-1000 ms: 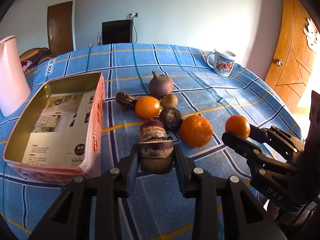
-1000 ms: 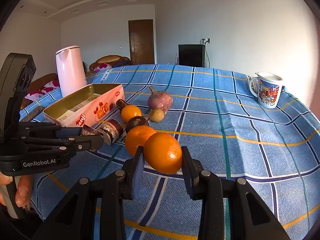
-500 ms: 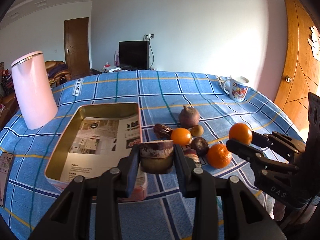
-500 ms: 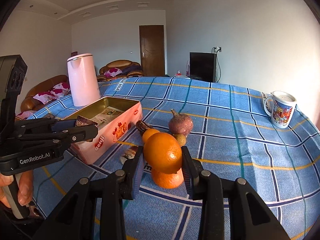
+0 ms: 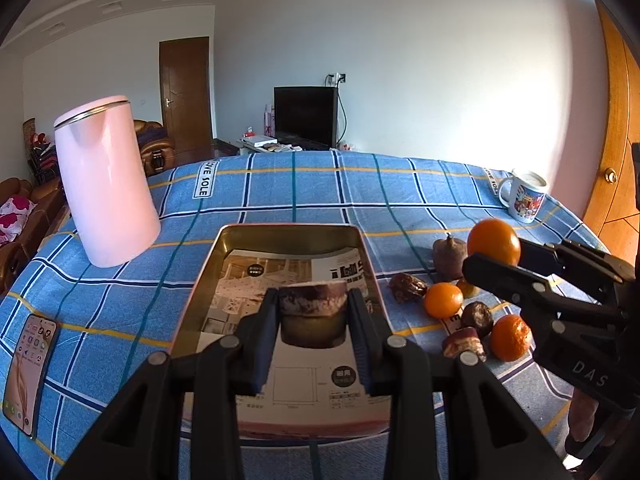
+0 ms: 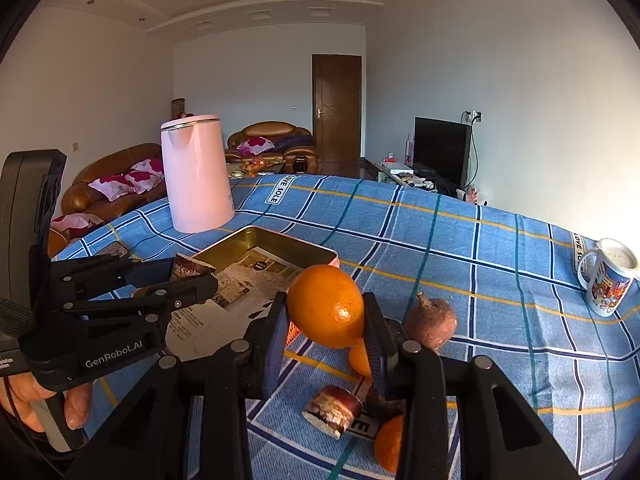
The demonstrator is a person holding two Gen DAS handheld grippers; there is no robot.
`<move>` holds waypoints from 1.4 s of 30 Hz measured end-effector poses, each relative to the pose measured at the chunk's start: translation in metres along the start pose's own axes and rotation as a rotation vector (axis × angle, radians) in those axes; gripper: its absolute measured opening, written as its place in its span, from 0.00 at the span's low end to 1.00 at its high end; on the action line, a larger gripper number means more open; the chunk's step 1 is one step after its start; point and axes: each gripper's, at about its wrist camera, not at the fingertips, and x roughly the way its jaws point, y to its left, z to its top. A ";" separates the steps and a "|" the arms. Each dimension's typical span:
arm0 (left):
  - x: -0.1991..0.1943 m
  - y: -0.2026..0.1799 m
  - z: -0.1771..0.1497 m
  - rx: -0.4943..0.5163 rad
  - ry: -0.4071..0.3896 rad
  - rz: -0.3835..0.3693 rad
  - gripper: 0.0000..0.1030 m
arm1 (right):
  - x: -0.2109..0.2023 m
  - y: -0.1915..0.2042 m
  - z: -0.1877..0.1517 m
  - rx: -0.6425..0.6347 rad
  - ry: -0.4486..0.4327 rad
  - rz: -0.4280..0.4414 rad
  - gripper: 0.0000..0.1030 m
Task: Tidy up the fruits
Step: 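Carry the jar into the tin and open the left tool while the right tool drops the orange there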
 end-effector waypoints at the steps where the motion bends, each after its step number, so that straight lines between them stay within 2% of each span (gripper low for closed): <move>1: 0.002 0.003 0.001 -0.004 0.004 0.000 0.34 | 0.005 0.001 0.002 -0.002 0.003 0.003 0.36; 16: 0.027 0.030 0.011 -0.044 0.061 0.012 0.34 | 0.059 0.032 0.020 -0.032 0.075 0.057 0.36; 26: 0.044 0.043 0.011 -0.057 0.106 0.028 0.34 | 0.086 0.038 0.019 -0.026 0.141 0.055 0.36; 42: 0.061 0.053 0.005 -0.064 0.162 0.043 0.34 | 0.105 0.045 0.012 -0.031 0.211 0.067 0.37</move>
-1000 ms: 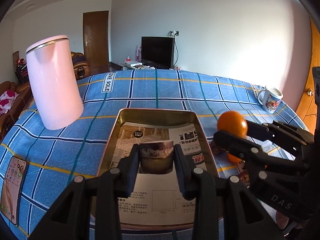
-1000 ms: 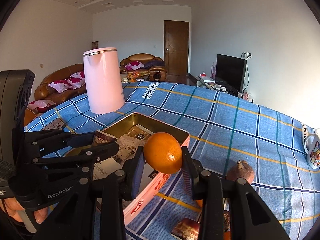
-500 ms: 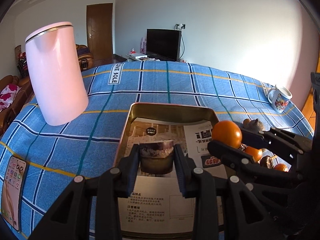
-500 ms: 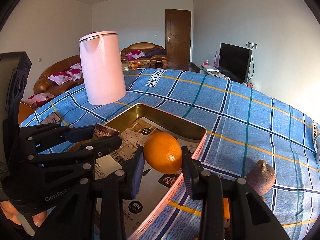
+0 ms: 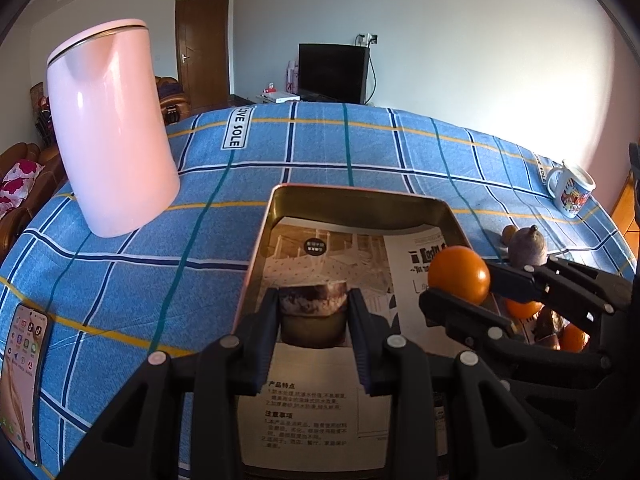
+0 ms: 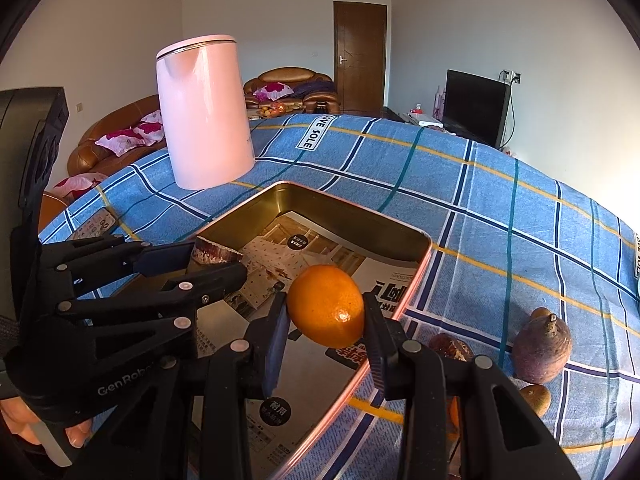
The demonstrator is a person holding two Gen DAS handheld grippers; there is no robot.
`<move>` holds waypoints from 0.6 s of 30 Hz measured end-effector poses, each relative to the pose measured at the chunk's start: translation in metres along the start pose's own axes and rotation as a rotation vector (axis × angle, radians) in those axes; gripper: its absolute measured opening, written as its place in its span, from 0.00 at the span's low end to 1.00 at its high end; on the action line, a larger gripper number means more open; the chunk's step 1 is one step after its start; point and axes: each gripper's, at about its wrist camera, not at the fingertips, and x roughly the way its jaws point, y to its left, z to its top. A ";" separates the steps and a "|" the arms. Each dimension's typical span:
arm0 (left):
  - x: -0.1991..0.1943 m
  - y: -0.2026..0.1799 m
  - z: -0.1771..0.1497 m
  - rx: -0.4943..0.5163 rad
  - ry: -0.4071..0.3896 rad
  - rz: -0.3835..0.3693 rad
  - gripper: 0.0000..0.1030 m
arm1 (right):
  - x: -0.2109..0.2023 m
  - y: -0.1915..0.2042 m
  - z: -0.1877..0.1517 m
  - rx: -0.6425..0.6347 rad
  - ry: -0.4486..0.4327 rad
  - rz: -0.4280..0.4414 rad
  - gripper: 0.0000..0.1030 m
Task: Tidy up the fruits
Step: 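Carry the jar into the tin and open the left tool while the right tool drops the orange there, then withdraw both tools from the tin and reach the right tool toward the large orange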
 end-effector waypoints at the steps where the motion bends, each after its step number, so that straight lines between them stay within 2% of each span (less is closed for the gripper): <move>1: 0.000 0.001 0.000 -0.001 0.002 0.001 0.34 | 0.001 0.000 0.000 0.000 0.002 0.002 0.37; 9: -0.002 0.003 -0.002 -0.015 0.006 -0.013 0.35 | 0.002 0.001 -0.001 -0.004 0.001 0.014 0.38; 12: -0.011 0.003 -0.005 -0.021 -0.007 -0.020 0.42 | -0.006 0.000 -0.004 0.005 -0.021 0.021 0.45; 14: -0.021 0.001 -0.007 -0.021 -0.031 -0.012 0.61 | -0.015 -0.003 -0.007 0.017 -0.041 0.023 0.53; 15: -0.027 -0.001 -0.009 -0.020 -0.045 -0.023 0.66 | -0.021 -0.006 -0.009 0.026 -0.049 0.018 0.57; 16: -0.033 -0.003 -0.012 -0.018 -0.064 -0.026 0.78 | -0.028 -0.010 -0.012 0.032 -0.061 0.021 0.65; 17: -0.040 -0.006 -0.014 -0.014 -0.085 -0.021 0.88 | -0.037 -0.015 -0.017 0.036 -0.073 0.023 0.67; 18: -0.047 -0.011 -0.017 -0.004 -0.108 -0.019 0.92 | -0.045 -0.021 -0.022 0.043 -0.083 0.016 0.67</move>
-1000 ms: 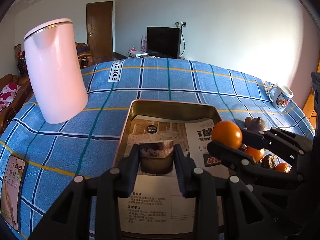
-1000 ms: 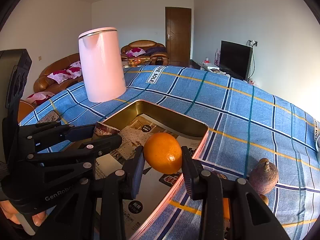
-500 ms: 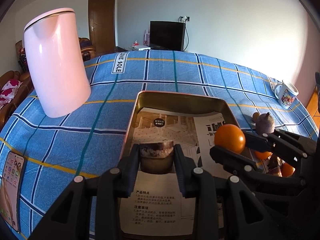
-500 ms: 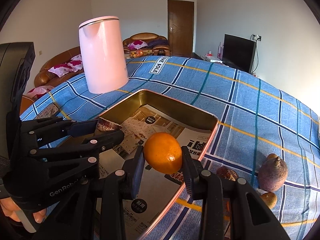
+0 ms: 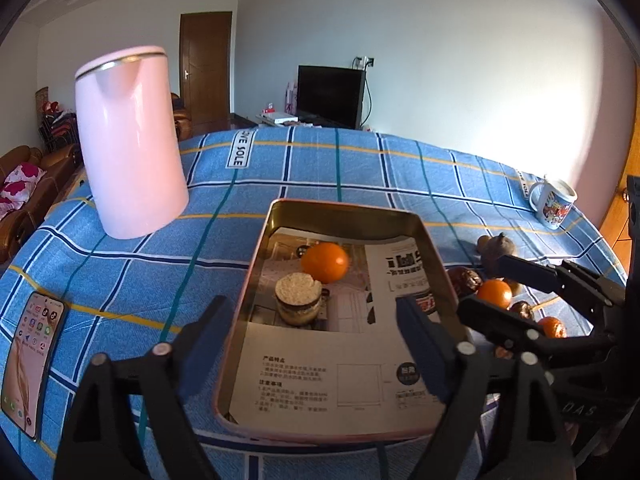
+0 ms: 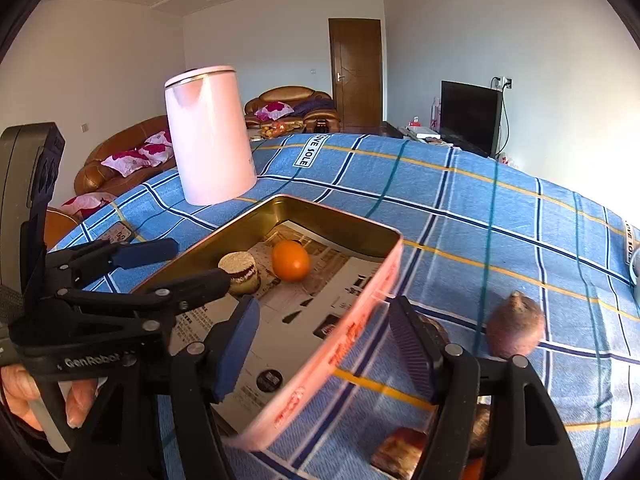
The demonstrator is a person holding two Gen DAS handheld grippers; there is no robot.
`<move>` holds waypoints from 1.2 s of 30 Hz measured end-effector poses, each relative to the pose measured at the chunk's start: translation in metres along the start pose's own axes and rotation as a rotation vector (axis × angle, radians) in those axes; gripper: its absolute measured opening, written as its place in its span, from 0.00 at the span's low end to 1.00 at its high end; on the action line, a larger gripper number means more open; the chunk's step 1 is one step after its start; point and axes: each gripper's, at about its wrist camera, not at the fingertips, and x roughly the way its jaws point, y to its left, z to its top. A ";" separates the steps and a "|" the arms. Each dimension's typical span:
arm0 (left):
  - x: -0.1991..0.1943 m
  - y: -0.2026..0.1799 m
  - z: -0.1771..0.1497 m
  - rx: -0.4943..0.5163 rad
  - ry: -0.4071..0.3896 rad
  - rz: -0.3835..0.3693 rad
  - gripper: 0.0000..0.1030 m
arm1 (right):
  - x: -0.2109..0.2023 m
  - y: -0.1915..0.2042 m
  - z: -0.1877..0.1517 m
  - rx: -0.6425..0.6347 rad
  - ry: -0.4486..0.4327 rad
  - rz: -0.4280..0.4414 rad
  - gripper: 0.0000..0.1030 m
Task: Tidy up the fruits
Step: 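Withdraw both tools from the tin and reach the right tool toward the large orange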
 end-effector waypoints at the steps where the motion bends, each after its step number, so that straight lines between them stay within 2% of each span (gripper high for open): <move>1: -0.007 -0.006 -0.002 0.014 -0.023 -0.004 0.96 | -0.008 -0.006 -0.005 0.008 -0.007 -0.015 0.67; 6: -0.023 -0.042 -0.009 0.067 -0.061 -0.056 0.96 | -0.053 -0.052 -0.033 0.093 -0.043 -0.125 0.68; 10: -0.025 -0.075 -0.018 0.120 -0.059 -0.101 0.96 | -0.071 -0.081 -0.054 0.151 -0.024 -0.182 0.68; 14: -0.019 -0.103 -0.028 0.166 -0.031 -0.131 0.96 | -0.067 -0.090 -0.066 0.161 0.021 -0.179 0.68; 16: -0.016 -0.114 -0.032 0.185 -0.019 -0.140 0.96 | -0.062 -0.094 -0.069 0.159 0.040 -0.151 0.68; 22: -0.009 -0.125 -0.036 0.204 0.001 -0.136 0.94 | -0.050 -0.089 -0.074 0.129 0.103 -0.100 0.68; 25: -0.006 -0.127 -0.036 0.200 0.012 -0.143 0.93 | -0.039 -0.087 -0.076 0.118 0.167 -0.070 0.48; 26: -0.006 -0.129 -0.037 0.202 0.011 -0.145 0.91 | -0.037 -0.088 -0.076 0.121 0.182 -0.058 0.48; 30: -0.004 -0.136 -0.038 0.221 0.016 -0.147 0.88 | -0.047 -0.092 -0.077 0.138 0.136 -0.072 0.47; 34: 0.001 -0.143 -0.037 0.230 0.043 -0.163 0.80 | -0.063 -0.105 -0.081 0.182 0.080 -0.156 0.47; 36: 0.003 -0.148 -0.037 0.241 0.044 -0.155 0.80 | -0.066 -0.112 -0.082 0.211 0.075 -0.159 0.47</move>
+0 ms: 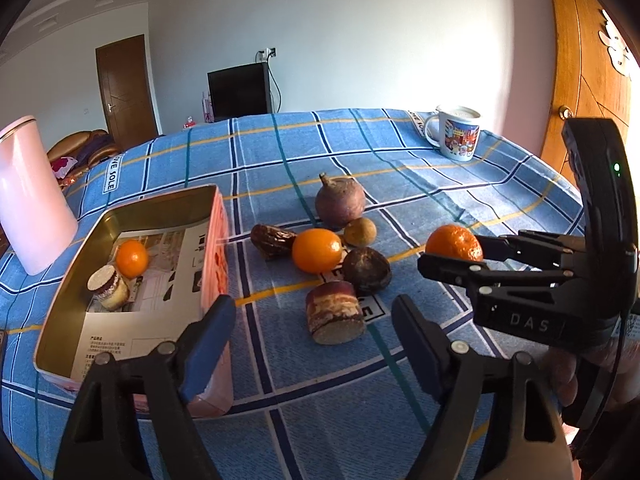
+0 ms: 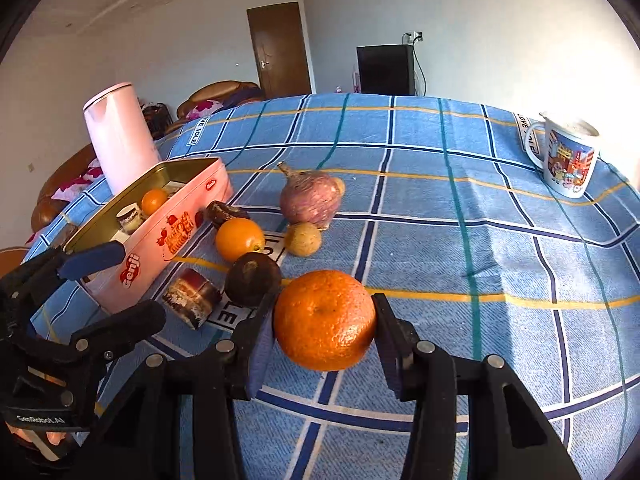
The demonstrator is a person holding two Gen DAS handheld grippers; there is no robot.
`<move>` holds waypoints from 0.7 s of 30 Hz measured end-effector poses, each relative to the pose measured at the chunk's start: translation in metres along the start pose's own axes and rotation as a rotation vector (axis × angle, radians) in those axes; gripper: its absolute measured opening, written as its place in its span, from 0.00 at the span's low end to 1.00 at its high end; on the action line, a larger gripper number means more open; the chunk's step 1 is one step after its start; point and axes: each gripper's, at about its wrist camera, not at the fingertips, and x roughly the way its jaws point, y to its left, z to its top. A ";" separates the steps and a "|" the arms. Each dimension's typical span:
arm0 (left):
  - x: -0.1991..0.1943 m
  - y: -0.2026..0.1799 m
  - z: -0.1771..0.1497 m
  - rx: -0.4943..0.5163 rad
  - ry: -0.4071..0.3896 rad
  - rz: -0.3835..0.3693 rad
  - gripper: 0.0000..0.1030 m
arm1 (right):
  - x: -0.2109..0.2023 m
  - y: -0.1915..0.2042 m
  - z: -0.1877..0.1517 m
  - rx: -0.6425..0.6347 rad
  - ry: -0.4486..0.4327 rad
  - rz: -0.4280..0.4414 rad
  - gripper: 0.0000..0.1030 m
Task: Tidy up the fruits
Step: 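Withdraw both tools from the tin and reach the right tool toward the large orange, then grasp the large orange with the right tool while the left tool grasps another brown jar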
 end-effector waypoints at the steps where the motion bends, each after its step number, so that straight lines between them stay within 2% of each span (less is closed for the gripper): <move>1: 0.002 -0.003 0.000 0.008 0.005 0.001 0.79 | -0.001 -0.003 0.000 0.014 -0.003 0.007 0.47; 3: 0.007 -0.009 0.001 0.022 0.030 -0.004 0.79 | -0.001 -0.006 0.001 0.025 -0.004 0.012 0.47; 8: 0.028 -0.013 0.003 0.008 0.112 -0.017 0.71 | -0.002 -0.004 0.003 0.026 -0.009 0.017 0.47; 17: 0.042 -0.016 0.008 0.049 0.145 0.058 0.67 | 0.004 -0.008 0.003 0.053 0.019 0.046 0.47; 21: 0.033 -0.020 0.002 0.062 0.127 0.066 0.64 | 0.003 -0.010 0.002 0.062 0.013 0.048 0.47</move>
